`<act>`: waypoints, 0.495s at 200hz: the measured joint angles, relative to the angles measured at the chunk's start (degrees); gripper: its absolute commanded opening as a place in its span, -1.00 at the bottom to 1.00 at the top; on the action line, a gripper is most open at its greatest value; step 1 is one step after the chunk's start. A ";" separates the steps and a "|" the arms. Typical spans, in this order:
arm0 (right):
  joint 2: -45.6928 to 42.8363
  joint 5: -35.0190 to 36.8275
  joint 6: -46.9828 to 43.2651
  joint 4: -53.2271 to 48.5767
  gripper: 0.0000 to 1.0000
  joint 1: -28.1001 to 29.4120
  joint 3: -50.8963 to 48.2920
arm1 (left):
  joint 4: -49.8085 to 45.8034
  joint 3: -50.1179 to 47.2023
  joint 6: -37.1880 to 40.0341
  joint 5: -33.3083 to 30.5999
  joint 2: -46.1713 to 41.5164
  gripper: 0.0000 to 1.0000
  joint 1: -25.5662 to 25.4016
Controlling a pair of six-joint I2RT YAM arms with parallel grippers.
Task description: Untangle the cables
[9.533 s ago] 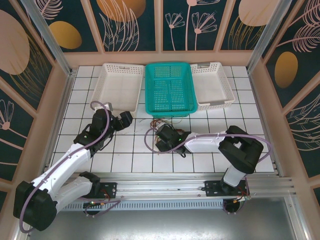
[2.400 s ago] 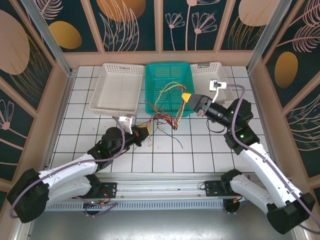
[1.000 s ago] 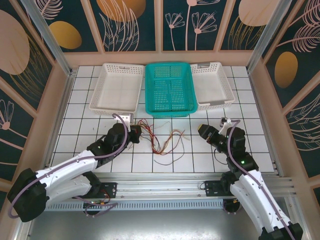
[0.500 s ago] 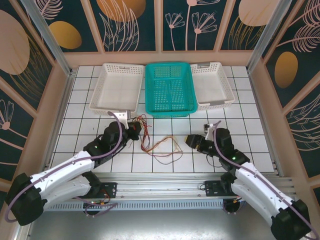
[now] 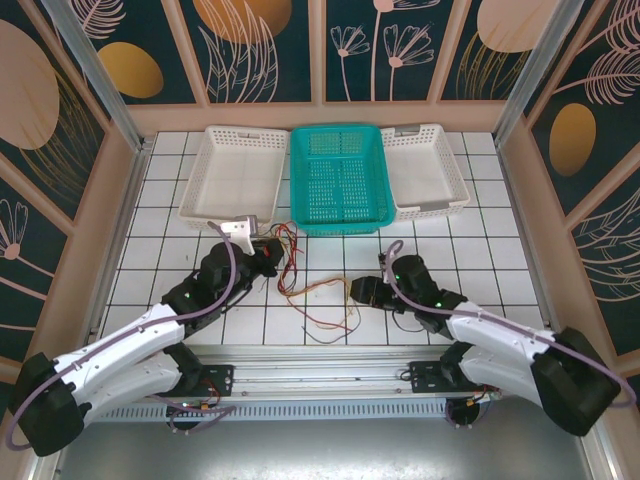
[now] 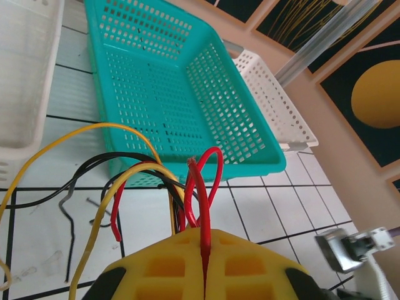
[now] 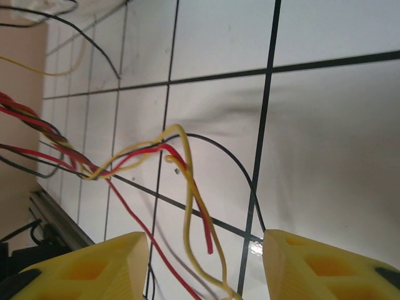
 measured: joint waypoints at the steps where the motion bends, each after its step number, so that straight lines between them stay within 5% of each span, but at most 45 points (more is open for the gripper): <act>1: 0.17 0.04 -0.04 0.02 -0.08 0.04 0.07 | 0.02 0.00 0.00 0.00 0.00 -1.00 0.00; 50: 3.96 2.99 -1.92 1.27 -0.42 1.95 1.64 | 0.28 -0.02 -0.44 -0.02 -0.48 -1.00 0.00; 99: 1.33 4.33 -2.05 2.23 -0.42 1.95 1.64 | 0.55 -0.11 -0.44 0.00 -0.63 -1.00 0.00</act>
